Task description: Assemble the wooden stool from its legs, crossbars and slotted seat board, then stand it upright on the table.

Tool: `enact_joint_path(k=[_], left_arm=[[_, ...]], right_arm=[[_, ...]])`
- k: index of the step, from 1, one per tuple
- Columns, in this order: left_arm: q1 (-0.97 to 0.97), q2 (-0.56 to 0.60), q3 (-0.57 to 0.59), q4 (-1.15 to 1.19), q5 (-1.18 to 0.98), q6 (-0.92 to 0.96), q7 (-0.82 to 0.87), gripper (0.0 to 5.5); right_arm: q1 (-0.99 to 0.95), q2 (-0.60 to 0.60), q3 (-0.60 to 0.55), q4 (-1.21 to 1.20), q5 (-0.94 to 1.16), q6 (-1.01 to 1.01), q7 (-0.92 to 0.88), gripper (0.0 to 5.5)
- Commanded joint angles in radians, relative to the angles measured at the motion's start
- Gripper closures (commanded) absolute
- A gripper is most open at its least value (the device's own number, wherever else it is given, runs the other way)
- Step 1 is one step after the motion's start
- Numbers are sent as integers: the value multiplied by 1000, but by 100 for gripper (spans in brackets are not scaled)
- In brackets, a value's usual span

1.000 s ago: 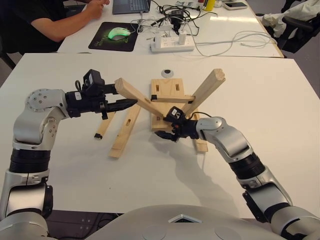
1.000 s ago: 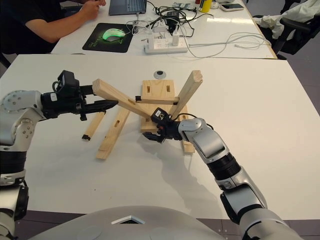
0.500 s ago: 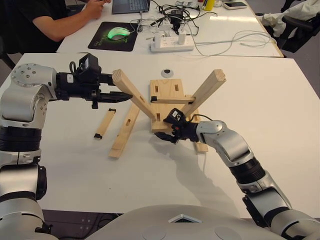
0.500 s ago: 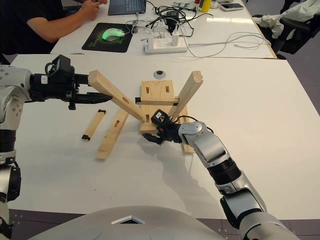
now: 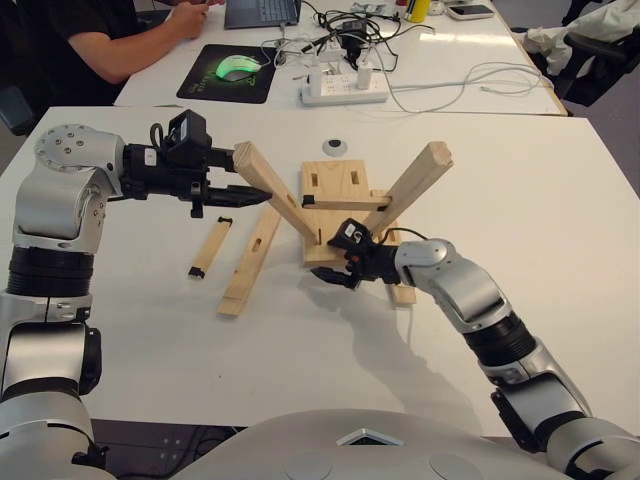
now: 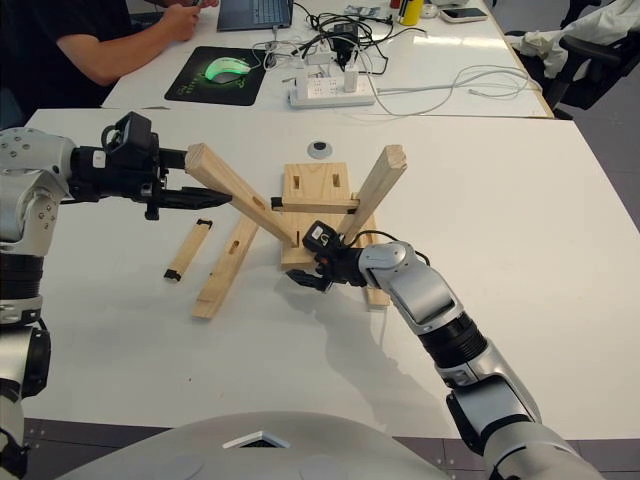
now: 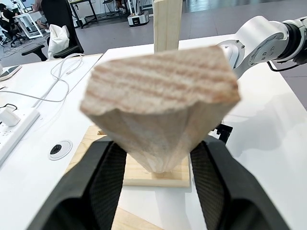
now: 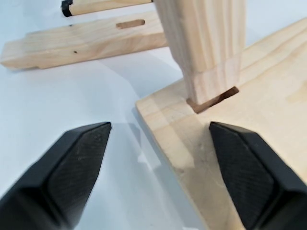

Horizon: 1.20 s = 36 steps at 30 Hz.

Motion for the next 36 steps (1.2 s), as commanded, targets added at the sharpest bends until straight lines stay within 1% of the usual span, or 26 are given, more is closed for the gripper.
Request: enact_joint_path(k=[1, 6, 14, 22, 29, 36], left_arm=[[-15, -4, -43, 35, 46, -3, -23, 348], [-38, -5, -61, 47, 43, 19, -40, 348], [-22, -6, -56, -33, -1, 120, -32, 348], [-22, 0, -103, -34, 83, 98, 0, 348], [-50, -30, -169, 25, 166, 77, 58, 348], [-91, -42, -167, 100, 161, 113, 73, 348]], right_arm=[[90, -39, 79, 65, -4, 91, 37, 171], [88, -32, 80, 66, -2, 94, 32, 171], [98, -17, 63, 63, 3, 103, 9, 171], [104, -9, 63, 47, 11, 111, -3, 171], [104, -12, 71, 48, 8, 107, 2, 171], [101, -13, 82, 52, 0, 99, 12, 171]])
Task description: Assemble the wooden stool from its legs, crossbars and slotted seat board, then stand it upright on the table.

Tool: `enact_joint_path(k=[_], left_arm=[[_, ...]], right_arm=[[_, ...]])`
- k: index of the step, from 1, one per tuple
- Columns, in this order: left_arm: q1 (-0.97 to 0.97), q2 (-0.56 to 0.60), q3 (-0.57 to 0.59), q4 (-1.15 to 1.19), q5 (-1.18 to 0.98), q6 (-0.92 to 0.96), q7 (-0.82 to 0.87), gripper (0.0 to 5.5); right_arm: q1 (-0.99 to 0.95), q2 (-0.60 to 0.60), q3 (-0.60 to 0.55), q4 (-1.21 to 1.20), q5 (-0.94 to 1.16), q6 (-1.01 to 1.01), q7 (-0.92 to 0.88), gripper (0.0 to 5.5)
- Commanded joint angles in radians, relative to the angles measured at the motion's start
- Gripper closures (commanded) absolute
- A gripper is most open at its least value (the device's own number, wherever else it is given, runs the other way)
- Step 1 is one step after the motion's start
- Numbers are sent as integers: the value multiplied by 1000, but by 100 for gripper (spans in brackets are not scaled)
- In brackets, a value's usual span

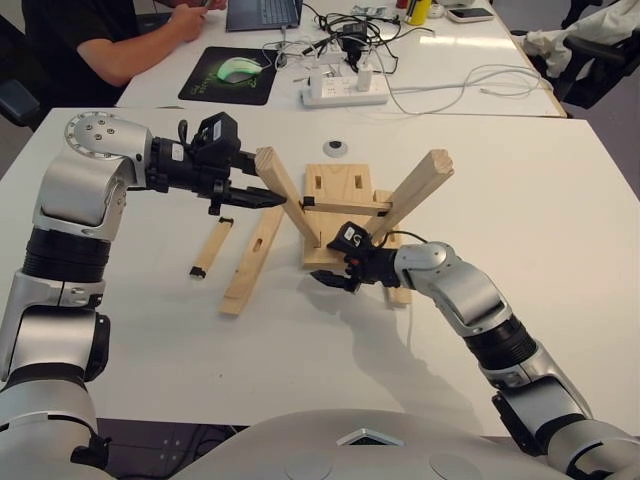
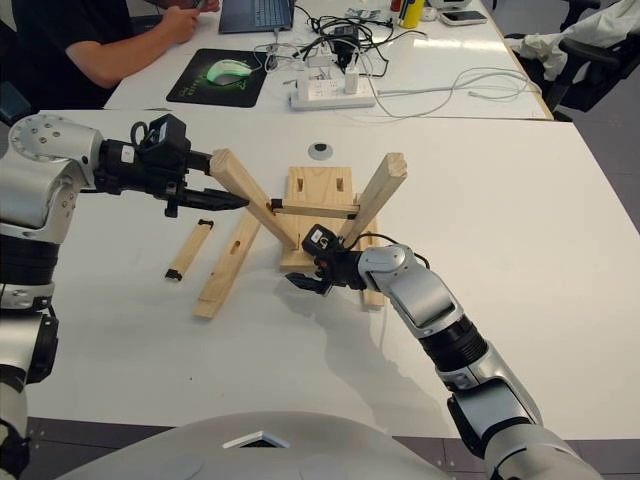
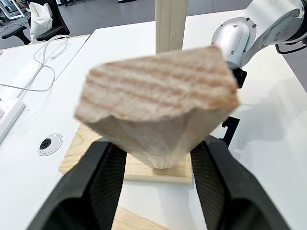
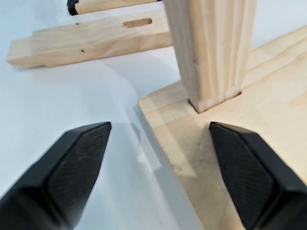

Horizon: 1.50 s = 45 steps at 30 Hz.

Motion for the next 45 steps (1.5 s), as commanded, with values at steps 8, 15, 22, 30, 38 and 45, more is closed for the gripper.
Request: enact_joint_path(k=[8, 15, 22, 30, 38, 45], left_arm=[[-6, -4, -103, 60, 99, 67, 23, 348], [11, -54, -165, -66, 72, 147, 24, 348], [29, -46, -163, -79, 78, 160, 37, 348], [59, -33, -141, -106, 55, 190, 56, 348], [62, -20, -135, -132, 29, 233, 62, 348], [52, -14, -152, -131, 29, 247, 43, 348]], right_arm=[[76, -18, 77, 79, -7, 83, 28, 171], [80, -14, 75, 68, -3, 75, 27, 171], [93, 26, -29, 8, 62, 56, 16, 171], [176, 22, -312, -387, 349, 108, 29, 297], [203, 140, -326, -553, 382, 95, -189, 425], [247, 109, -178, -589, 26, -177, -382, 528]])
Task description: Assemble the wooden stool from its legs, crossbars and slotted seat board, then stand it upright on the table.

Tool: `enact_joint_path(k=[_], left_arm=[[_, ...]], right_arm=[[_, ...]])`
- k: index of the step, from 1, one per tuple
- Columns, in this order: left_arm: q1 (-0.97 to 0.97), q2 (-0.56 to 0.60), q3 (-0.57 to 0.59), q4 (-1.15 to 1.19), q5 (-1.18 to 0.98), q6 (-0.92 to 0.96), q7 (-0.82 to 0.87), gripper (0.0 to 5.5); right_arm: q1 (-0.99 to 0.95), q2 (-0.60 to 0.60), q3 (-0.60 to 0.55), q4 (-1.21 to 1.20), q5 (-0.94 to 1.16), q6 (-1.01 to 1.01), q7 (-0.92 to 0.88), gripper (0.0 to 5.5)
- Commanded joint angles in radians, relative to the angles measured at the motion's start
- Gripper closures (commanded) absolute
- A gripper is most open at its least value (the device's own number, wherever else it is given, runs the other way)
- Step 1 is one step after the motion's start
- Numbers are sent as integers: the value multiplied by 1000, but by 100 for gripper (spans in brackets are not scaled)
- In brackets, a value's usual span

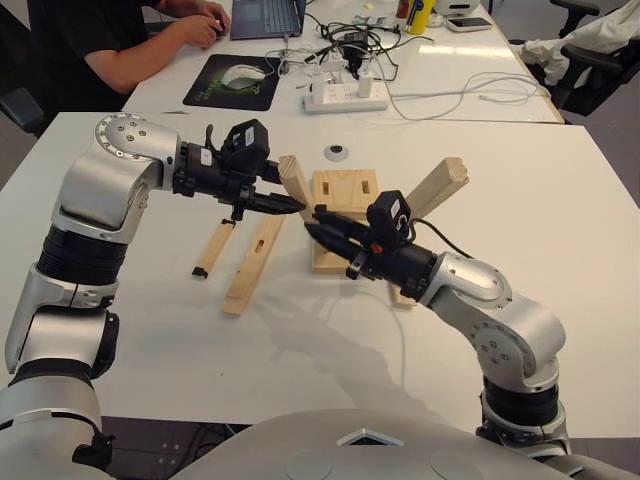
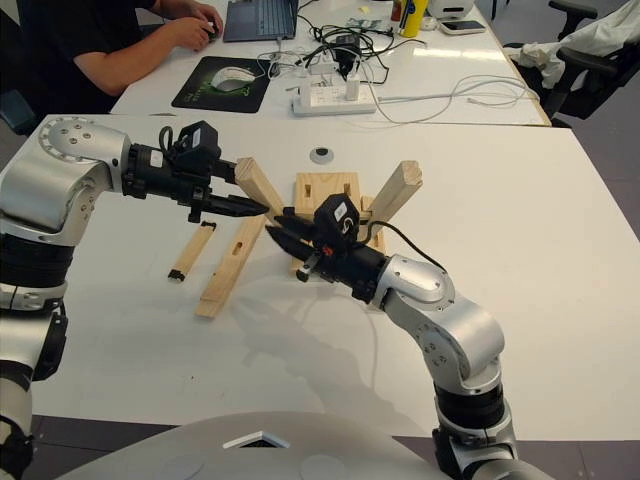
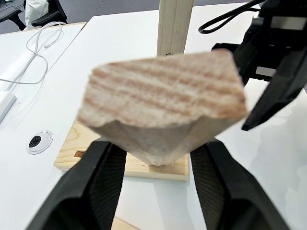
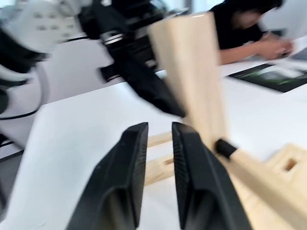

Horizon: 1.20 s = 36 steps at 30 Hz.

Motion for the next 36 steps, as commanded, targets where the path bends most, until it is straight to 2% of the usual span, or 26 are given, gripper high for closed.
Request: enact_joint_path(k=[1, 6, 13, 24, 30, 33, 36], left_arm=[[63, 5, -87, 21, 19, 66, -50, 348], [49, 9, -99, 25, 18, 69, -62, 348], [38, -2, -101, 29, 14, 74, -57, 348], [42, -1, -102, 22, 9, 82, -56, 348], [33, -7, -103, 19, 5, 87, -54, 348], [37, -6, -98, 10, 1, 93, -47, 348], [38, -9, -94, 9, 1, 93, -42, 348]], right_arm=[[35, -31, 76, -4, -187, -143, -87, 544], [51, -25, 136, 17, -327, -203, -152, 550], [4, -18, 230, 82, -443, -182, -153, 550], [-32, -10, 226, 66, -619, -181, -188, 550], [5, -76, 347, 182, -691, -36, -89, 550], [3, -81, 354, 183, -700, -28, -67, 550], [-23, -44, 310, 171, -693, -71, -86, 550]])
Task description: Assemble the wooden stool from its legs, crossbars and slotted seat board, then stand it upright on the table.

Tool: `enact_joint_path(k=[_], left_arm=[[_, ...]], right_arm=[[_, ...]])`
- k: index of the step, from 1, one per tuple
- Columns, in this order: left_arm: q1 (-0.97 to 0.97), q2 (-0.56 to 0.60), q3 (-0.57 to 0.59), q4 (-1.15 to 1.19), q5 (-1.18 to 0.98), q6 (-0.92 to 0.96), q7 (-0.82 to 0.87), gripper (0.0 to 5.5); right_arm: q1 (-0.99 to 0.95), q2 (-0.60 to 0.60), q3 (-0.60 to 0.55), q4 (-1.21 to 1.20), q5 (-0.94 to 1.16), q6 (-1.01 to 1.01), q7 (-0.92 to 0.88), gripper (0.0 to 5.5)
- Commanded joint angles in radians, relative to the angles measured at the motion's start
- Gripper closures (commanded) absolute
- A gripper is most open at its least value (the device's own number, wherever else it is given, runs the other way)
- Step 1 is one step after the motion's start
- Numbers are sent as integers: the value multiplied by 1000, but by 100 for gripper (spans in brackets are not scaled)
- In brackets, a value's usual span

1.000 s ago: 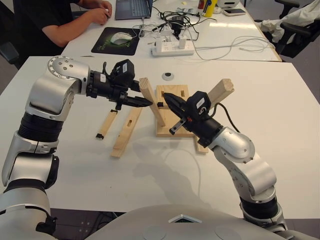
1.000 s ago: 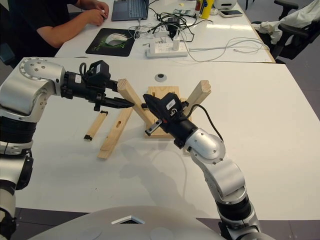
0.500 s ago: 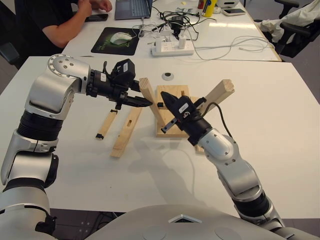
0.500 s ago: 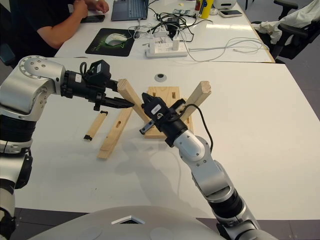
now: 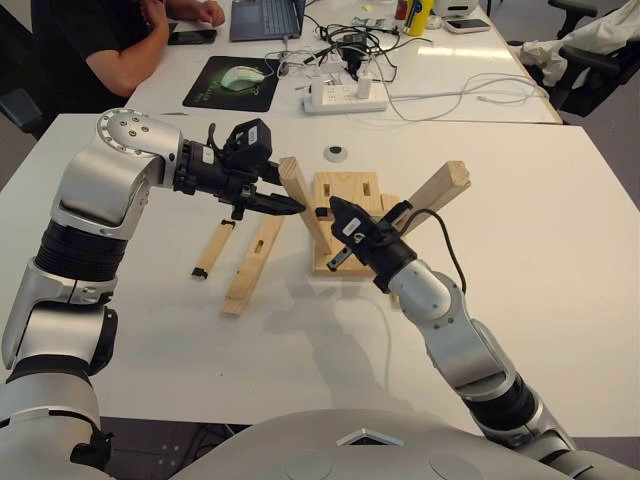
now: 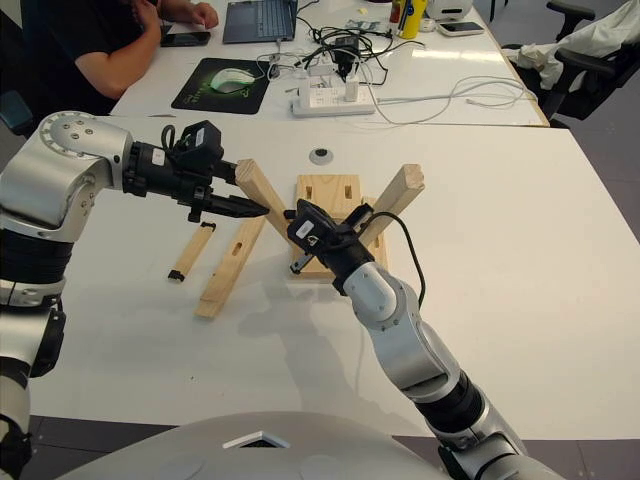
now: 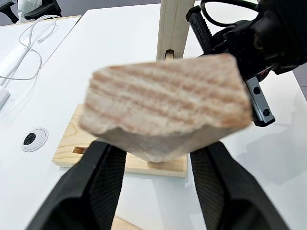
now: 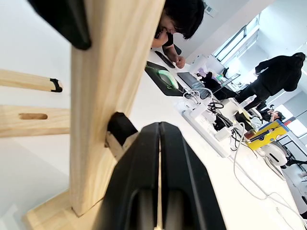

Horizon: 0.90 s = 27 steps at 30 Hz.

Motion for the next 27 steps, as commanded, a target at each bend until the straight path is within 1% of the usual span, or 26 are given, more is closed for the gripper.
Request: enact_joint_path(k=[1, 4, 8, 10, 13, 16, 23, 26, 27], left_arm=[[63, -15, -68, 7, 6, 59, -32, 348], [68, -16, -68, 2, 4, 61, -28, 348], [73, -14, -65, -1, 2, 62, -24, 348], [72, -13, -66, 1, 3, 61, -23, 348], [62, -14, -73, 2, 10, 59, -23, 348], [37, -22, -92, -18, 15, 77, -19, 348], [-17, -106, -118, -111, -8, 170, 40, 348], [-12, -126, -123, -139, -10, 193, 65, 348], [-9, -125, -126, -142, -5, 191, 67, 348]], right_arm=[[-6, 49, -55, 14, 38, -27, 3, 550], [-35, 98, -134, -35, 60, -120, -41, 550], [-34, 112, -183, -45, 61, -195, -55, 550], [-20, 90, -161, -19, 46, -189, -26, 550], [30, 20, -46, 74, 12, -44, 74, 550], [45, -8, 11, 78, -13, 46, 121, 550], [67, 28, 31, 78, -3, 51, 120, 550], [56, 81, -3, 76, 29, -3, 98, 550], [51, 121, -44, 61, 55, -24, 79, 550]])
